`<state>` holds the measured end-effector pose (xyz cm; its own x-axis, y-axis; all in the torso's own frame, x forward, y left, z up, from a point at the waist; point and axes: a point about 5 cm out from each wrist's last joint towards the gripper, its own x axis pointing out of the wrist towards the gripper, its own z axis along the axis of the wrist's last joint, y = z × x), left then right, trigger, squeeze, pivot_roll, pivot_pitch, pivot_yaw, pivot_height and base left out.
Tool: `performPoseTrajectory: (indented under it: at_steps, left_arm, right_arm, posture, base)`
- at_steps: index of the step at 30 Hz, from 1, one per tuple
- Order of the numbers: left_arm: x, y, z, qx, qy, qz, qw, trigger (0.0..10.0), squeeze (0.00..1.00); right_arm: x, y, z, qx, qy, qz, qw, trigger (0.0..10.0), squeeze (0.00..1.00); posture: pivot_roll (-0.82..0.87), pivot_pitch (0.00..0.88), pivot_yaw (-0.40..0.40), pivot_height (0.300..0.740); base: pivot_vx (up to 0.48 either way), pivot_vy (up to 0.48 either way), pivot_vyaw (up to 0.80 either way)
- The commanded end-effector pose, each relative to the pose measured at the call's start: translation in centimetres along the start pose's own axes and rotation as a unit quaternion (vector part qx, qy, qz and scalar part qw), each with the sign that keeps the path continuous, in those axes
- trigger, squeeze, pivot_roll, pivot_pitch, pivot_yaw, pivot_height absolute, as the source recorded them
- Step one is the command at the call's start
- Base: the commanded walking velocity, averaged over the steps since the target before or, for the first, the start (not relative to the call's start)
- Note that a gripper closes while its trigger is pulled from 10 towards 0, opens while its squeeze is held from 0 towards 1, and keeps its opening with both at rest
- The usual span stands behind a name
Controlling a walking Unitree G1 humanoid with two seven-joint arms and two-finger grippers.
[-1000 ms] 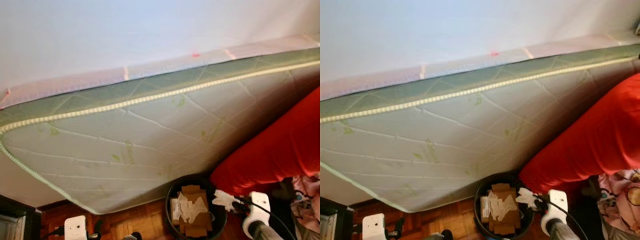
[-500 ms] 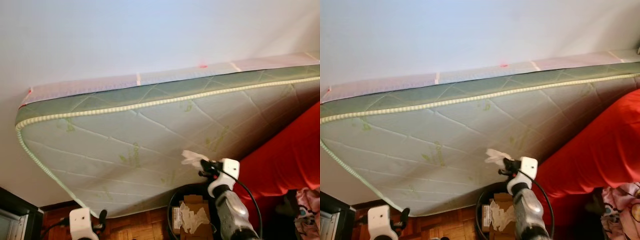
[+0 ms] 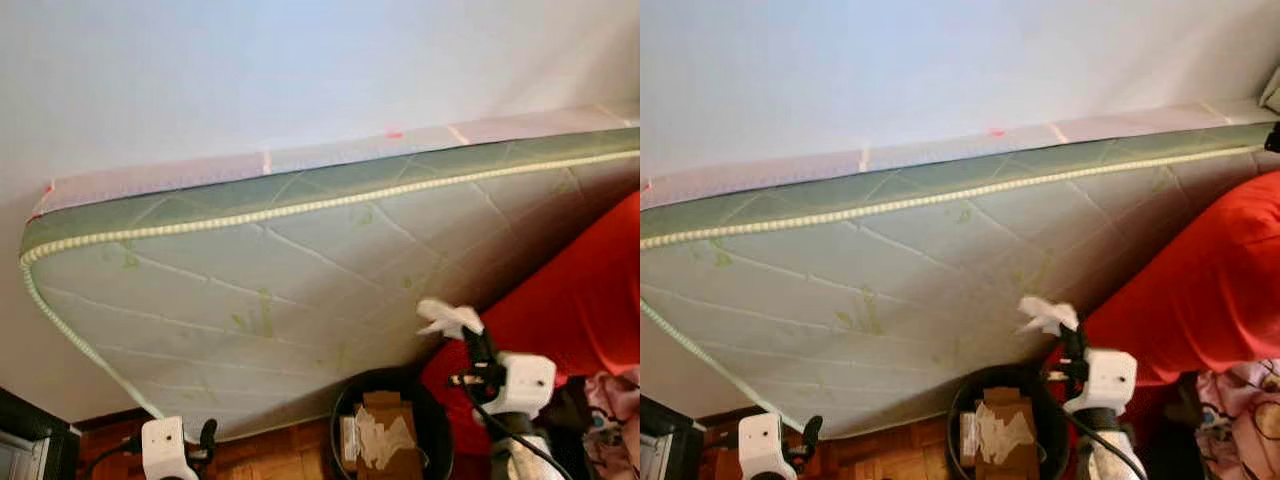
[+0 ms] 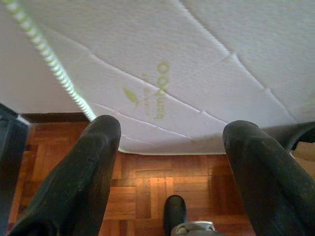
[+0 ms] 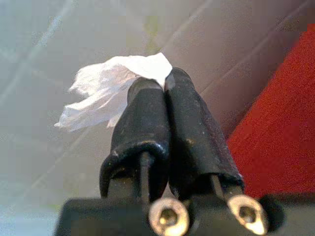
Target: Clean up the room
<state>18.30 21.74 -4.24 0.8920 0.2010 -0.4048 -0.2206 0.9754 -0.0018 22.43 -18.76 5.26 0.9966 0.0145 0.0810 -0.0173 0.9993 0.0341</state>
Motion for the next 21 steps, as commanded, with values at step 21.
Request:
performPoseTrajectory:
  at_steps: [21]
  left_arm:
    - [1.5, -1.9, 3.4, 0.007, -0.066, -0.045, 0.997, 10.0, 0.0]
  right_arm:
    - [3.3, 1.1, -7.4, 0.025, 0.271, -0.034, 0.962, 10.0, 0.0]
  posture:
    - [0.09, 0.166, -0.007, 0.74]
  base:
    - [0.0, 0.0, 0.0]
